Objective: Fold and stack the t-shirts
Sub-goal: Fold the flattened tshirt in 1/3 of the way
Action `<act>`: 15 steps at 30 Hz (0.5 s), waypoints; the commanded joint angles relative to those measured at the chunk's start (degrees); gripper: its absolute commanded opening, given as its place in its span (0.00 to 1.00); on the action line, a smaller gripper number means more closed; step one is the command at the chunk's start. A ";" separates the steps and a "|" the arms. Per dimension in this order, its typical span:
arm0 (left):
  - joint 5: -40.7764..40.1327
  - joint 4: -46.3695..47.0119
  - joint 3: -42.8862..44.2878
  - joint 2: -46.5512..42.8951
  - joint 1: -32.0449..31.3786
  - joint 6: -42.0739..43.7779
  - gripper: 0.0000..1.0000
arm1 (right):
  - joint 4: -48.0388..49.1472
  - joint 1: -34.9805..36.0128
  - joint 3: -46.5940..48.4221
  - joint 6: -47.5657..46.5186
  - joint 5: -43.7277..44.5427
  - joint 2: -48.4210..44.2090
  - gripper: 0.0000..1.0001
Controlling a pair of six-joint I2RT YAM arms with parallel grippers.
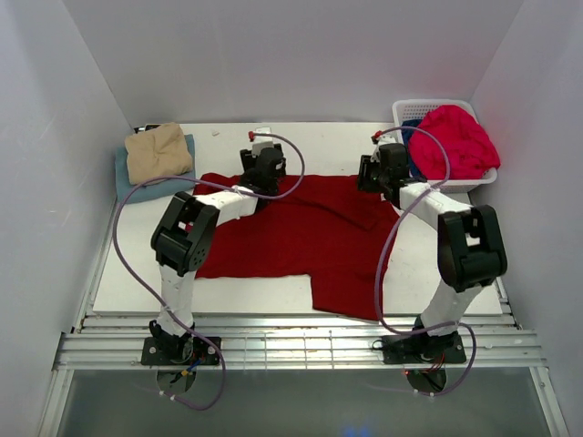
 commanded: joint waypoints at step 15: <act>20.91 -0.19 6.32 8.27 -4.04 -5.59 0.80 | 5.74 0.09 15.37 1.89 -23.20 21.12 0.43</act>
